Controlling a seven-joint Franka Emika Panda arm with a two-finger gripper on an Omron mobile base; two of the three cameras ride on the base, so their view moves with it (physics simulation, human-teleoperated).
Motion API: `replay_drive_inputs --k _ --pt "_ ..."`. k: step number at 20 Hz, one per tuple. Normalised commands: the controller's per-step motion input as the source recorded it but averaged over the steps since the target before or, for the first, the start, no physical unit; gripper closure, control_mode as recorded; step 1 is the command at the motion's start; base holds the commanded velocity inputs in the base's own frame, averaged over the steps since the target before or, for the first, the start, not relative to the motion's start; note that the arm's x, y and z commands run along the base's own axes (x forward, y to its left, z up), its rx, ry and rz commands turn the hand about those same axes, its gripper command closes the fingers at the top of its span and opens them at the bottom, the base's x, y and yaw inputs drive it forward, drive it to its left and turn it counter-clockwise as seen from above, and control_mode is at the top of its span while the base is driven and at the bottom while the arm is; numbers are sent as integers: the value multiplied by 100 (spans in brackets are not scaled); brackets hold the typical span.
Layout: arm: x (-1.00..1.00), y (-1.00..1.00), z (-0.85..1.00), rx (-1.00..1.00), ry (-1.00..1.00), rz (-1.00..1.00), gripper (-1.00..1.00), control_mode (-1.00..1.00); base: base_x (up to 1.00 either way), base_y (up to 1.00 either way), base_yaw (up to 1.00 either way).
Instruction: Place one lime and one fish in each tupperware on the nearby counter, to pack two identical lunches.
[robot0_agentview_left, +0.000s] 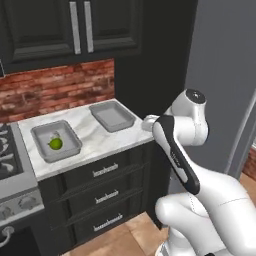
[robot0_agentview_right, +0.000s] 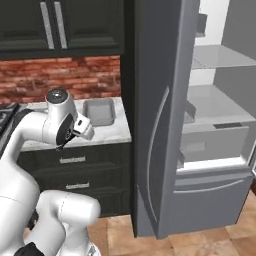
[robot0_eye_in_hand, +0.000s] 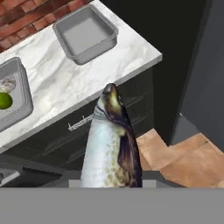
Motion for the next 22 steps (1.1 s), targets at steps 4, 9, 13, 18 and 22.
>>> replay_drive_inputs --k 4,9,13,18,22 --pt "0 0 0 0 0 0 100 100 100 -37 -1" --pt "0 0 0 0 0 0 100 100 100 27 6" --pt "0 0 0 0 0 0 100 100 100 38 10" --pt "40 7 -38 -12 8 0 100 -100 59 1 0" --pt "100 42 -100 -19 15 0 100 -100 0 0 0"
